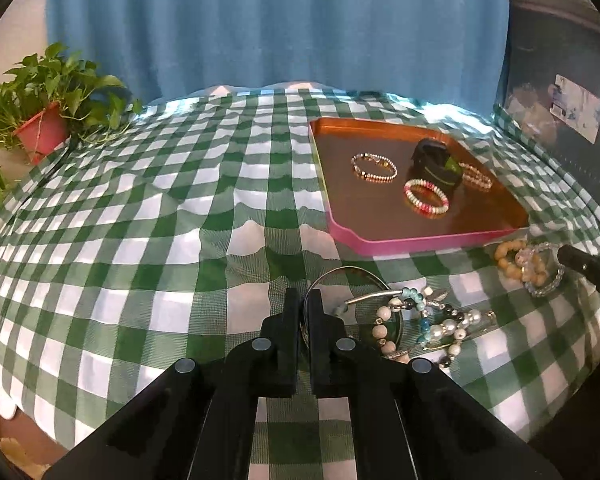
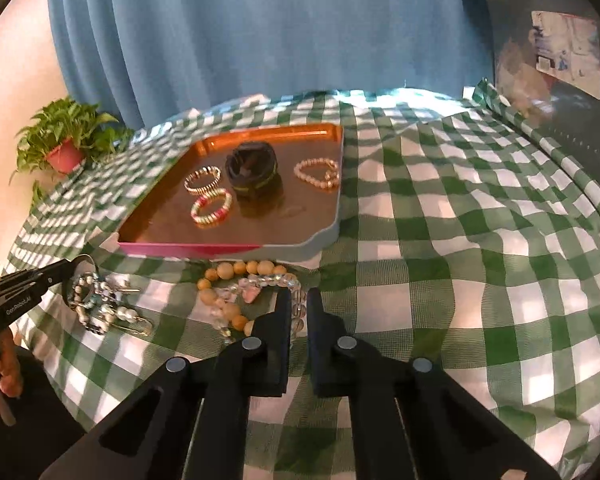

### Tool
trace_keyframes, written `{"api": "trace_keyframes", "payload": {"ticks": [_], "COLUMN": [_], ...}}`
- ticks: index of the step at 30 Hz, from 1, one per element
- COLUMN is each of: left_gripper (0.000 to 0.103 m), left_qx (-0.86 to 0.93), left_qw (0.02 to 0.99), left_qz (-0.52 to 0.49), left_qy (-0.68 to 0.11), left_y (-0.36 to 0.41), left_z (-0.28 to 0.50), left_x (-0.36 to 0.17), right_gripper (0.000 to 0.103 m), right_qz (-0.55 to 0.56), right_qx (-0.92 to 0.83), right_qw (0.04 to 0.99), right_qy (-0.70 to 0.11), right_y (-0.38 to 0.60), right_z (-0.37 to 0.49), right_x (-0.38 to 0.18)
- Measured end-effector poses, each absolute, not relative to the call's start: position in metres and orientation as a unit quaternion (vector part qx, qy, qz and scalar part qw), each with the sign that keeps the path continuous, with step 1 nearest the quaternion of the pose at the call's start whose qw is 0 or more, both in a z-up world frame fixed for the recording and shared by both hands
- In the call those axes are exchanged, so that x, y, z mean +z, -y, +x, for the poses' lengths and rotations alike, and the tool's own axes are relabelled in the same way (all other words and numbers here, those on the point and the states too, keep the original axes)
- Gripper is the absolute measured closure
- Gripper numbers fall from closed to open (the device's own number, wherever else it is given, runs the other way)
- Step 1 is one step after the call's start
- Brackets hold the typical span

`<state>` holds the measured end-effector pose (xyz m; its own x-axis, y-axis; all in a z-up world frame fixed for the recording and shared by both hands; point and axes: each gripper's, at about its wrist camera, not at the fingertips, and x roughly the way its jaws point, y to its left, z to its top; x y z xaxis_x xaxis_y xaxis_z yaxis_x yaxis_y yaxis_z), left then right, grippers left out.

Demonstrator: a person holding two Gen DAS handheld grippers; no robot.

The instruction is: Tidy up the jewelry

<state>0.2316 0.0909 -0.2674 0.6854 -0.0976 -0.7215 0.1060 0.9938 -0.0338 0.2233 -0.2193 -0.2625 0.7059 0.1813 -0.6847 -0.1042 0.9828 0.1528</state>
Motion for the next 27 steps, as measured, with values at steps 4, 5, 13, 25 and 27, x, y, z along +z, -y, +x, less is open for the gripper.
{"api": "trace_keyframes", "payload": {"ticks": [4,5,13,25,27], "left_gripper": [0.099,0.099,0.099,0.099,0.100], "left_qx": [-0.044,-0.042,-0.052,-0.055,-0.055], "left_qw": [0.929,0.931,0.936,0.952,0.952], "left_qz": [0.019,0.021,0.021,0.038,0.041], "left_qy": [-0.367,-0.363,-0.347,-0.297,-0.297], "left_y": [-0.088,-0.087,-0.083,-0.071,-0.068], "left_z": [0.220,0.219,0.214,0.213,0.210], "left_x": [-0.246,-0.241,-0.213,-0.145,-0.138], "right_gripper": [0.097,0.097,0.097,0.097,0.097], "right_qz": [0.048,0.045,0.054,0.069,0.074], "right_qx": [0.082,0.082,0.085,0.106,0.109], "right_qw": [0.926,0.927,0.931,0.936,0.936], "right_qy": [-0.367,-0.364,-0.352,-0.328,-0.325], "right_y": [0.214,0.213,0.217,0.210,0.209], "right_z": [0.217,0.216,0.212,0.196,0.192], "right_x": [-0.259,-0.258,-0.253,-0.221,-0.215]}}
